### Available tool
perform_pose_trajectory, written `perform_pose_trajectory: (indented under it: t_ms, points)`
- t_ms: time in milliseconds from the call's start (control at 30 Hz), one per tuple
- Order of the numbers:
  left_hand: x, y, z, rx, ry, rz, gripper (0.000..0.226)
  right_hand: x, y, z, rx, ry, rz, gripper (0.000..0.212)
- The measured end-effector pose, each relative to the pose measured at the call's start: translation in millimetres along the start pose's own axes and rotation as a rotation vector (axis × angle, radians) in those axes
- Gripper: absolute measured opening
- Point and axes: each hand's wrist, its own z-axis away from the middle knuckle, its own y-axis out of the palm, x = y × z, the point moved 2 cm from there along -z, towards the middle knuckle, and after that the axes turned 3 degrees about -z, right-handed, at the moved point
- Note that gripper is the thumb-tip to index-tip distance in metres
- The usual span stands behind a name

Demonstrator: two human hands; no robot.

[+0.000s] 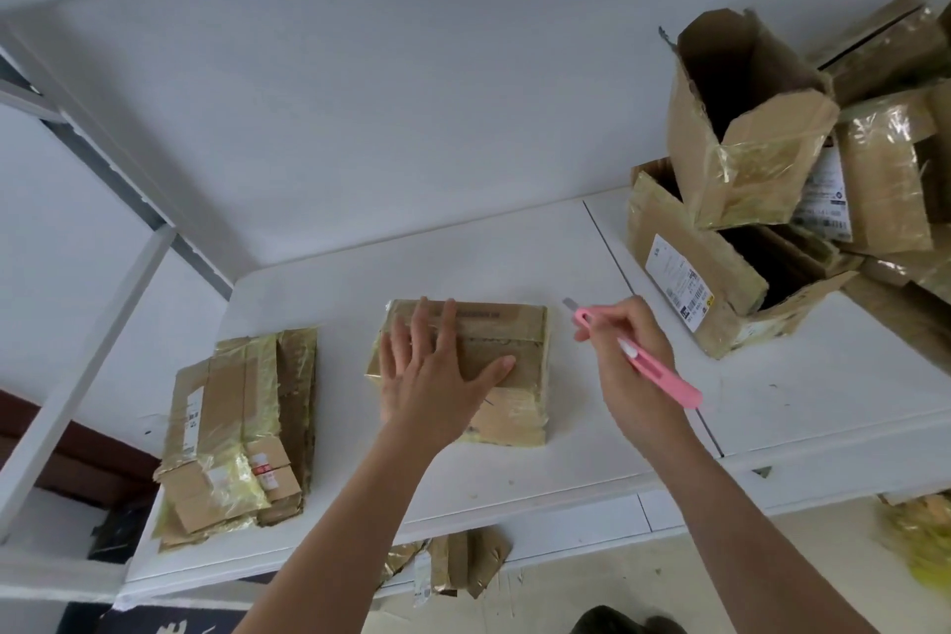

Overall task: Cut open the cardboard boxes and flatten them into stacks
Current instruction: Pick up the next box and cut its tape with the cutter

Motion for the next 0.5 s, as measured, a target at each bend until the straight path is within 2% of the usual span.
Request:
perform_pose_trajectory:
  t_ms: [67,133,233,300,333,433,500]
  points:
    - [2.4,-6.2,6.3,-0.016,-0.183,0.014,0.107,-2.4,15.7,-25.1,0.038,-0.008,0.058,0.011]
    - [4.3,-13.9,10.2,-0.023,-0.280,0.006,0.104,-8.9,29.4,-39.0,0.114,0.001,0.104,0.013]
    - [13.8,-19.7,11.4,0.007,-0.345,0.134,0.077,-21.7,40.8,-36.2,0.152,-0.045,0.186,0.012]
    - [21.7,-19.3,8.7,0.061,-0.350,0.292,0.062,-26.6,40.7,-21.4,0.054,-0.114,0.248,0.010]
    - [24.0,-19.4,7.3,0.069,-0.342,0.335,0.062,-28.7,39.9,-10.2,0.008,-0.142,0.241,0.009]
    - [18.2,-19.8,4.2,0.094,-0.325,0.333,0.091,-30.8,42.7,32.7,0.004,-0.069,0.020,0.001]
    - [6.9,-17.1,3.4,0.133,-0.325,0.221,0.111,-35.9,39.3,50.3,-0.074,0.008,-0.090,0.004]
